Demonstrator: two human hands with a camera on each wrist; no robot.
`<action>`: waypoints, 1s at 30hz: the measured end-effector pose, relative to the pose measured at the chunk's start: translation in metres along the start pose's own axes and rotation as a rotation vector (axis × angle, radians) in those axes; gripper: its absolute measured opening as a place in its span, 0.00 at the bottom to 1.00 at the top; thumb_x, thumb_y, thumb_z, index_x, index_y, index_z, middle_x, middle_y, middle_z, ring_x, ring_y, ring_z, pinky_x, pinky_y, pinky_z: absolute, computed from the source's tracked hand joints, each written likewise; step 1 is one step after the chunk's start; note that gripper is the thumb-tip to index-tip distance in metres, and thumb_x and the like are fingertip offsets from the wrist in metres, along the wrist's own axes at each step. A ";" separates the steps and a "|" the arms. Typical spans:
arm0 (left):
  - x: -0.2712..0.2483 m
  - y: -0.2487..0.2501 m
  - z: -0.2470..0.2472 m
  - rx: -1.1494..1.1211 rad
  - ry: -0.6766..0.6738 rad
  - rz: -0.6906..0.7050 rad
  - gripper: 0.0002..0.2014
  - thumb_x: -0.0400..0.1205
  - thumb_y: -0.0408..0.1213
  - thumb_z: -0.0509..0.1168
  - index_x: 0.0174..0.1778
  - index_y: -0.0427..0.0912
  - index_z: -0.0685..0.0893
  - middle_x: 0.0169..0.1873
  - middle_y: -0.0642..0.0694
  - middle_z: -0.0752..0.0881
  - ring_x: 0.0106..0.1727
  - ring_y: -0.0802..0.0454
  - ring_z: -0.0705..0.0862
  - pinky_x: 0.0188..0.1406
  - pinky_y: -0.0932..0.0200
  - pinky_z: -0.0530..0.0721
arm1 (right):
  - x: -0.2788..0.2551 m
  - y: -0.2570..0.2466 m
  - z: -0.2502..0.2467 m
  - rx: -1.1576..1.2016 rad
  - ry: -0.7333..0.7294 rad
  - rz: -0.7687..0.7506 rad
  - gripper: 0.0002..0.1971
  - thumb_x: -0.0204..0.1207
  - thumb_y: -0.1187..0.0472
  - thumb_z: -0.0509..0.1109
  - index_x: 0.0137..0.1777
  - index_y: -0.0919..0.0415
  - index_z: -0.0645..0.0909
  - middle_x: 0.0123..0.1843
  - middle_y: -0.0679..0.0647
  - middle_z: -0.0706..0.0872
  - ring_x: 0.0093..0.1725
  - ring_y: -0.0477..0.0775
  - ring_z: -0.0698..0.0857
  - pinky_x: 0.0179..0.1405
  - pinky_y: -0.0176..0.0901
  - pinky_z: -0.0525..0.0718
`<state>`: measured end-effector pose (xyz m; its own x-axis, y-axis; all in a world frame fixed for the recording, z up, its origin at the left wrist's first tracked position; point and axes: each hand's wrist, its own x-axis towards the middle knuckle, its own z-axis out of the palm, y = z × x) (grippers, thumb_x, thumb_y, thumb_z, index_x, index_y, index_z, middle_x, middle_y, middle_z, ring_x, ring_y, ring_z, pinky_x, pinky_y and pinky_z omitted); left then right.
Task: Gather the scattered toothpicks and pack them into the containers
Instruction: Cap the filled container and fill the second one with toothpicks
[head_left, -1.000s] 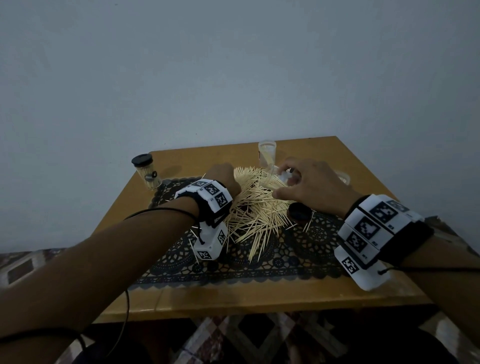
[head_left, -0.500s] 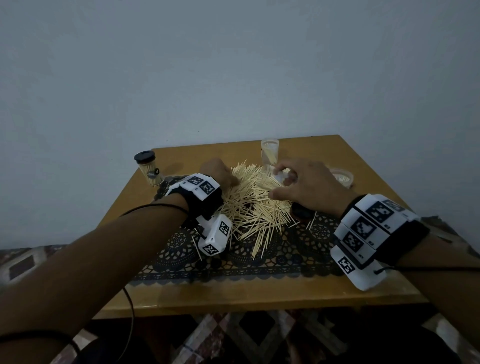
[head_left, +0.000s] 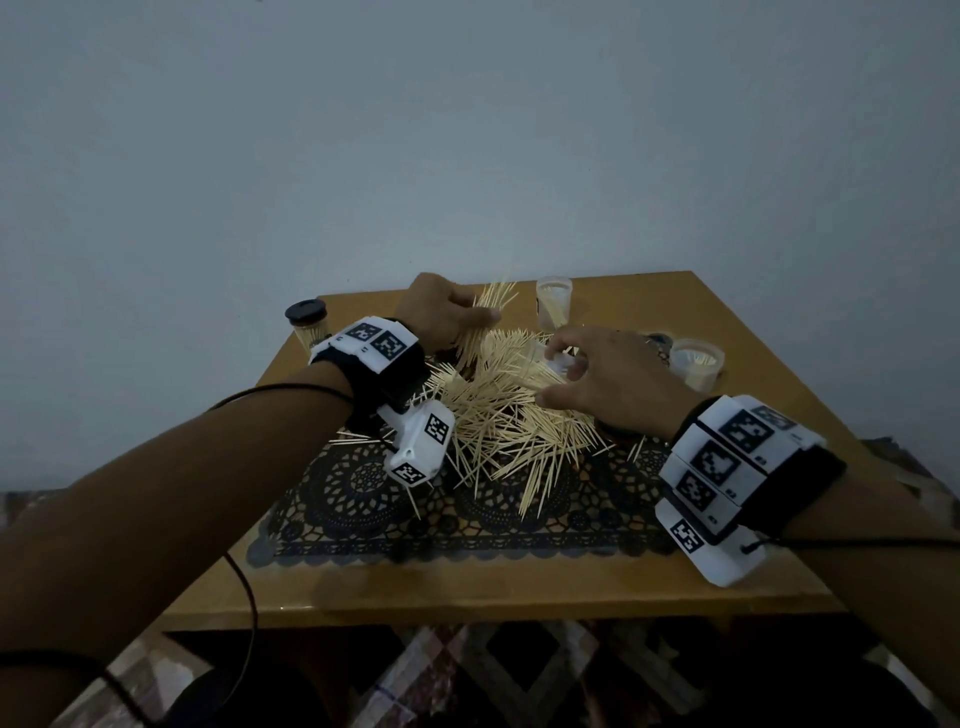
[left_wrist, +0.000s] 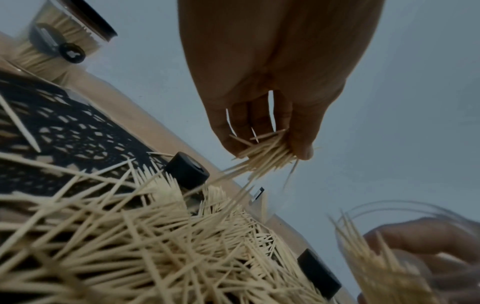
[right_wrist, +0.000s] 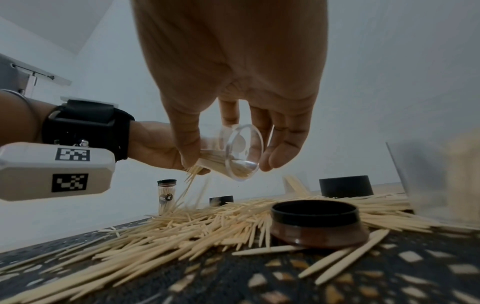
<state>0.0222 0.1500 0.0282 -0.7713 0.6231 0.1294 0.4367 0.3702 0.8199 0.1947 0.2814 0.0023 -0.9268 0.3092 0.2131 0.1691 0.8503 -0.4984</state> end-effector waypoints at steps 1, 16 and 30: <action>0.001 0.001 -0.002 -0.022 -0.002 0.020 0.12 0.73 0.40 0.77 0.38 0.32 0.91 0.32 0.34 0.89 0.27 0.47 0.81 0.36 0.49 0.84 | 0.000 -0.001 0.000 0.002 0.000 0.002 0.24 0.66 0.46 0.81 0.60 0.53 0.81 0.49 0.49 0.84 0.47 0.52 0.85 0.38 0.38 0.74; -0.021 -0.024 -0.033 0.571 -0.436 0.072 0.08 0.75 0.53 0.73 0.36 0.55 0.91 0.29 0.58 0.89 0.25 0.64 0.79 0.36 0.60 0.78 | 0.001 -0.008 0.008 -0.063 -0.046 0.017 0.25 0.67 0.47 0.81 0.62 0.55 0.81 0.48 0.49 0.81 0.46 0.51 0.82 0.44 0.41 0.77; -0.033 -0.006 -0.028 0.669 -0.628 0.194 0.05 0.79 0.46 0.71 0.38 0.53 0.89 0.24 0.62 0.83 0.24 0.69 0.76 0.30 0.73 0.71 | 0.005 -0.013 0.021 -0.181 -0.118 -0.023 0.24 0.68 0.48 0.80 0.61 0.50 0.78 0.58 0.55 0.75 0.53 0.55 0.77 0.49 0.45 0.77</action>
<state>0.0322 0.1077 0.0343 -0.3507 0.9012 -0.2546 0.8578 0.4182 0.2988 0.1803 0.2629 -0.0079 -0.9620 0.2464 0.1175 0.1954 0.9222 -0.3336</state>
